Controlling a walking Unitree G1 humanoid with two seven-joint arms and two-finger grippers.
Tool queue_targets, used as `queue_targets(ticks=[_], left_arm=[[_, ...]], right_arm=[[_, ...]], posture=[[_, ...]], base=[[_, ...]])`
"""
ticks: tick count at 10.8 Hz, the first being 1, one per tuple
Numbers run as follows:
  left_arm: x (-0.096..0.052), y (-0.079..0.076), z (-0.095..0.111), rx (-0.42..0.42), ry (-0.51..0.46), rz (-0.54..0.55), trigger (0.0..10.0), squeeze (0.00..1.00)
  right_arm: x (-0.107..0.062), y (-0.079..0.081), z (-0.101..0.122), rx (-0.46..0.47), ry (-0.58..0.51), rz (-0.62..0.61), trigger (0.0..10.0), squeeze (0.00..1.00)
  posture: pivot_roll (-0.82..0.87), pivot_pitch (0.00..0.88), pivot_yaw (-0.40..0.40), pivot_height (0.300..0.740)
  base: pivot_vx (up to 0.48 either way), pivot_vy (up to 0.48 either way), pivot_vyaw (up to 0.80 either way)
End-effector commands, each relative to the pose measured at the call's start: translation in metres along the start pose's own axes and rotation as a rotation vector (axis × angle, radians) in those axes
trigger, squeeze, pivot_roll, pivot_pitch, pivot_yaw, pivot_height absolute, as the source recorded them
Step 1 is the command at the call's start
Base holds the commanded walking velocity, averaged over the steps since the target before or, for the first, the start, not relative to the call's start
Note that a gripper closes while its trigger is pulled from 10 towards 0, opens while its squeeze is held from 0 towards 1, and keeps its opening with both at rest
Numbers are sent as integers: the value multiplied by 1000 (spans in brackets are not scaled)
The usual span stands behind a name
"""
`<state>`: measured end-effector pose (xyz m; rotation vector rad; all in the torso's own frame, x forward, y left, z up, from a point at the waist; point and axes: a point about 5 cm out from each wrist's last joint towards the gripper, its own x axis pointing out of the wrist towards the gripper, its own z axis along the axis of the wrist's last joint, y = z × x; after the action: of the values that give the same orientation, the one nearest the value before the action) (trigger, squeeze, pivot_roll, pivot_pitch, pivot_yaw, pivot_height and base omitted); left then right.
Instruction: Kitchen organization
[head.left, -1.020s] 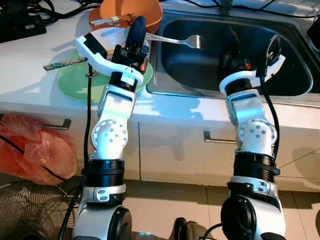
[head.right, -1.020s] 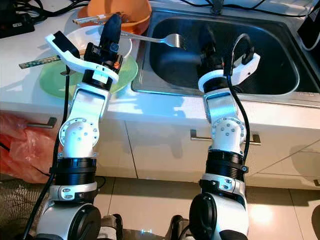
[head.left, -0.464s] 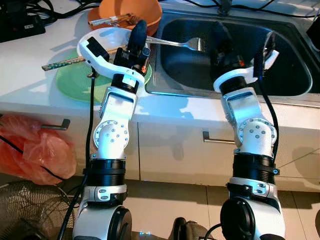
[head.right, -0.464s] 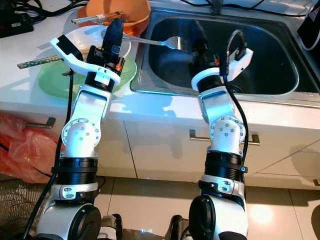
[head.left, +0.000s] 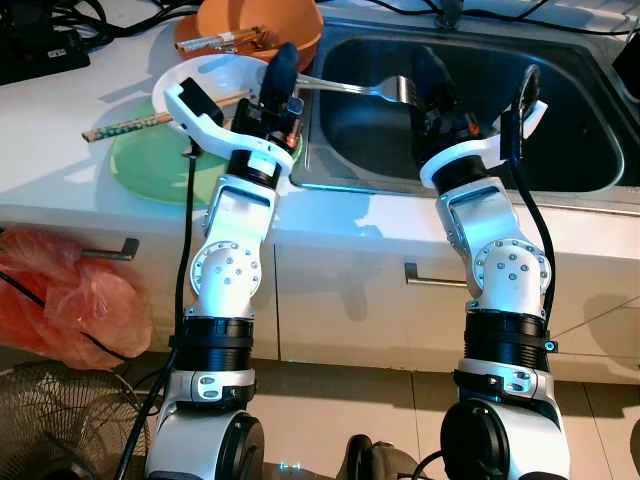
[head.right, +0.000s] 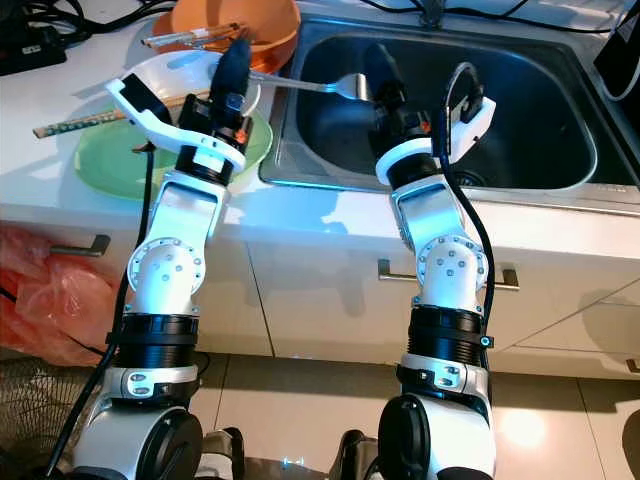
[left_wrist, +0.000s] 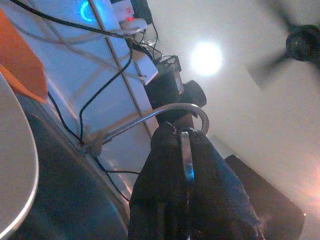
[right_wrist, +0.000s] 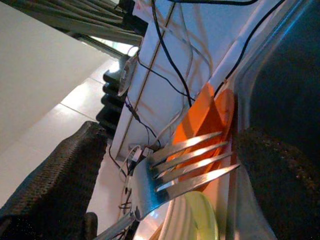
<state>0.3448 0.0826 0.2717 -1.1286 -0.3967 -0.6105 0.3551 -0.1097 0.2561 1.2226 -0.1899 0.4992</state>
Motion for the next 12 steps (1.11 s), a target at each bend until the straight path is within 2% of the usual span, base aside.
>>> queue_targets(ticks=[1,7,12], left_arm=[[18,-39,-36,-169,24,-116,10000,0],[22,-42,-46,-225,39,-124,10000,0],[29,-44,-47,-218,25,-119,10000,0]], right_arm=[[-4,2,-11,45,10,18,10000,0],[-4,12,-20,85,36,73,10000,0],[-5,14,-22,92,43,80,10000,0]], posture=[[180,182,-31,740],[173,176,-25,740],[176,184,-23,740]], base=[[0,0,0],[0,0,0],[0,0,0]])
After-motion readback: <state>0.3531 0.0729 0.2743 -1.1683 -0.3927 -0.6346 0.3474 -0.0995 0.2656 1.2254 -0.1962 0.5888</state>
